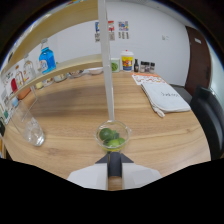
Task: Make me a cup of Mojito.
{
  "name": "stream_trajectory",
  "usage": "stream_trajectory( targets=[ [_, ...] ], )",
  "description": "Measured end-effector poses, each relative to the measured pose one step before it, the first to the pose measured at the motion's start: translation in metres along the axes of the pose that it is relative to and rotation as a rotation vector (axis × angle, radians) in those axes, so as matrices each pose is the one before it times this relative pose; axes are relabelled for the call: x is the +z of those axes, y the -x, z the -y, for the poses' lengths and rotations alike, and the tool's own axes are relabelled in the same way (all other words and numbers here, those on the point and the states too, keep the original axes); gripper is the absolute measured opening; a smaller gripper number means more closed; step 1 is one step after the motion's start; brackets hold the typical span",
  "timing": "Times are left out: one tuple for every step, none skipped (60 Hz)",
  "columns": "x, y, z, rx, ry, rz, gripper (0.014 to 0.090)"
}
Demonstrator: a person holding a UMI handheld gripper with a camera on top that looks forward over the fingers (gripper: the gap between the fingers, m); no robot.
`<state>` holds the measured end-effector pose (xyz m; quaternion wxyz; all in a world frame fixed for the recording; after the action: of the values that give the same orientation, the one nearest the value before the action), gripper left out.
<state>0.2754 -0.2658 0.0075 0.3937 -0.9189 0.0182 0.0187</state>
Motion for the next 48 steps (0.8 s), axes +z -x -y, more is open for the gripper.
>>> stream_trajectory(
  targets=[
    [0.00031,-0.00007,-0.00055,-0.0047,0.0005,0.00002,0.0168],
    [0.0005,-0.00016,-0.00062,-0.0043,0.00121,0.00047,0.0171],
    [0.00038,0.00001,-0.00095,-0.0038,0.00313,0.00022,0.0173],
    [0.00013,-0.00002,-0.00072,-0.0045,0.00258,0.00086,0.0174],
    [-0.00009,0.00022,0.00019,-0.0033,-0.00165,0.00187,0.0177],
    [-0.00017,0.00028,0.0003,-0.0031,-0.00219,0.00222,0.0179],
    [-0.00101,-0.00001,-0.00009,-0.0033,0.00042,0.00202,0.0183],
    [0.00041,-0.00013,-0.00056,-0.0029,0.00115,0.0017,0.0198],
    [-0.00022,-0.00127,-0.00083,-0.0014,0.00466,-0.00351,0.026],
    [-0.00041,-0.00174,-0.00063,0.0013,0.00375,-0.00682,0.0324],
    [-0.00062,-0.00092,-0.00009,0.0028,0.00093,-0.00288,0.038],
    [-0.00067,-0.00055,-0.00035,0.003,0.00179,-0.00071,0.0425],
    [-0.00058,-0.00108,-0.00074,0.0035,0.00371,-0.00235,0.0485],
    [-0.00099,-0.00053,-0.00101,0.0025,0.00505,-0.00158,0.0586],
    [-0.00105,-0.00093,-0.00065,0.0016,0.00433,-0.00334,0.0729],
    [-0.002,-0.00207,-0.0005,-0.0008,-0.00127,-0.00419,0.0746],
    [-0.00067,-0.00151,0.00097,-0.0029,-0.00353,-0.00831,0.0838],
    [-0.00208,-0.00114,0.00192,-0.0053,-0.00334,-0.01069,0.0863],
    [-0.00175,-0.00157,0.00186,-0.006,-0.00712,-0.01134,0.0868],
    [-0.0021,-0.002,0.00224,-0.0059,-0.00764,-0.0124,0.0862],
    [-0.00272,-0.00146,0.00253,-0.0055,-0.00781,-0.01141,0.0859],
    [-0.00297,-0.00055,0.00279,-0.005,-0.00841,-0.00891,0.0854],
    [-0.00292,-0.00201,0.00233,-0.0043,-0.01111,-0.00455,0.0854],
    [-0.0037,0.00124,0.00302,-0.0039,-0.00832,-0.00472,0.0854],
    [-0.00485,0.00185,0.00401,-0.0051,-0.00305,-0.00453,0.0855],
    [-0.00399,0.00145,0.00342,-0.0038,-0.00914,-0.00322,0.0852],
    [-0.00422,0.00163,0.00361,-0.0037,-0.00937,-0.00284,0.0854],
    [-0.00438,0.00166,0.004,-0.0029,-0.00947,-0.00244,0.0855],
    [-0.00432,0.0018,0.00418,-0.0022,-0.00964,-0.00179,0.0856],
    [-0.00434,0.00215,0.00457,-0.0016,-0.01069,-0.00158,0.0855],
    [-0.00442,0.00233,0.00462,-0.0009,-0.01168,-0.00152,0.0855],
    [-0.00434,0.00268,0.00439,0.0005,-0.01495,-0.00109,0.0854],
    [-0.0048,0.00257,0.00487,0.0,-0.01288,0.00008,0.0855],
    [-0.00578,0.0036,0.00558,0.0,-0.01069,0.00014,0.0854],
    [-0.00486,0.00365,0.00526,0.0011,-0.01372,0.00037,0.0854],
    [-0.00492,0.00403,0.00553,0.0012,-0.01484,0.00077,0.0856],
    [-0.00503,0.00432,0.00553,0.0014,-0.01527,0.00129,0.0855],
    [-0.00499,0.00479,0.00563,0.0015,-0.01527,0.00258,0.0854],
    [-0.0048,0.00545,0.00523,0.0022,-0.01409,0.00343,0.0855],
    [-0.00456,0.00566,0.00486,0.0035,-0.01333,0.00367,0.0855],
    [-0.00388,0.00539,0.0047,0.0045,-0.01443,0.00336,0.0855],
    [-0.00427,0.00602,0.00519,0.0059,-0.01347,0.00411,0.0854],
    [-0.00489,0.0057,0.00521,0.0057,-0.01089,0.00422,0.0854],
    [-0.00417,0.00618,0.00425,0.0071,-0.01305,0.00343,0.0855],
    [-0.004,0.00676,0.00408,0.0074,-0.01208,0.00423,0.0856],
    [-0.00366,0.00708,0.00386,0.0075,-0.01094,0.00481,0.0851],
    [-0.00329,0.00758,0.00389,0.0073,-0.01067,0.00576,0.0852],
    [-0.00317,0.0075,0.00319,0.0065,-0.00953,0.0058,0.0853]
  ],
)
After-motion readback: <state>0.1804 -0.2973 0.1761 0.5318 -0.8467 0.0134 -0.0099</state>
